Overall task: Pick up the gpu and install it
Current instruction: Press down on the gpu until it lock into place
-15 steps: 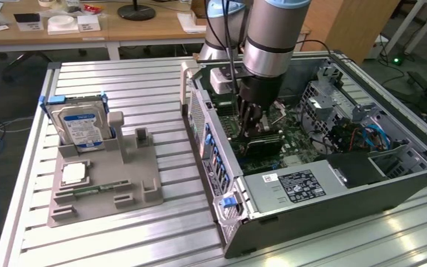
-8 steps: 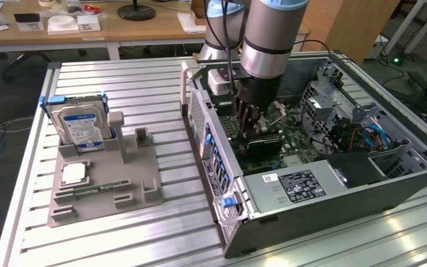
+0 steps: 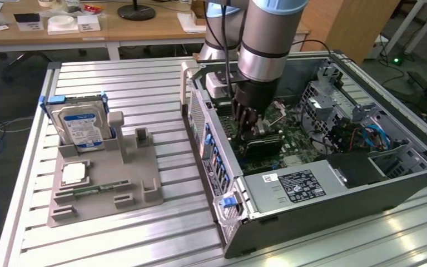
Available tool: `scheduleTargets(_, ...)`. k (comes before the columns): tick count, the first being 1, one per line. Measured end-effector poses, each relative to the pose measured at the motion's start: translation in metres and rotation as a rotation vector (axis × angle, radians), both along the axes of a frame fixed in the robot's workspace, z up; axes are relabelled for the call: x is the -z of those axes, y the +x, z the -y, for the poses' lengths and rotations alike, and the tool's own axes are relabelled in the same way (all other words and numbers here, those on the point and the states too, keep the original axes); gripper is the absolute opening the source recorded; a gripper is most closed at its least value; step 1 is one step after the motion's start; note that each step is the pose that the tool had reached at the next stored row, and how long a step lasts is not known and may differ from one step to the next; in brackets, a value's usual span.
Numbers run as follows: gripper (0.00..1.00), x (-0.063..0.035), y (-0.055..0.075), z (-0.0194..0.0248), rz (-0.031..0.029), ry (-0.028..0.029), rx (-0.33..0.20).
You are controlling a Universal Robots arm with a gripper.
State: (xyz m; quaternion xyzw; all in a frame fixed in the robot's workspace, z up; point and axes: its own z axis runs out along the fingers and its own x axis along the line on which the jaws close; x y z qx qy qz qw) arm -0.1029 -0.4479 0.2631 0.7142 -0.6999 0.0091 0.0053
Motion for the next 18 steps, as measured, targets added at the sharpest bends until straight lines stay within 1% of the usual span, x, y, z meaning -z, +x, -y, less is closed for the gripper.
scheduleTargets(3,0.11,0.0026,0.000,-0.0001,0.0005,0.0008,0.000)
scheduleTargets(5,0.11,0.0008,0.000,-0.0005,0.0024,0.0032,0.000)
scheduleTargets(6,0.11,-0.0022,0.000,-0.0005,0.0019,0.0031,0.000)
scheduleTargets(7,0.11,-0.0070,0.000,-0.0003,0.0009,0.0019,0.000)
scheduleTargets(9,0.11,-0.0134,0.000,-0.0003,0.0010,0.0021,0.000)
scheduleTargets(11,0.11,-0.0145,0.000,-0.0003,0.0008,0.0020,0.000)
scheduleTargets(13,0.11,-0.0145,0.004,-0.0003,0.0008,0.0020,0.000)
scheduleTargets(15,0.11,-0.0142,0.011,-0.0003,0.0008,0.0021,0.000)
scheduleTargets(18,0.11,-0.0127,0.024,-0.0003,0.0007,0.0020,0.000)
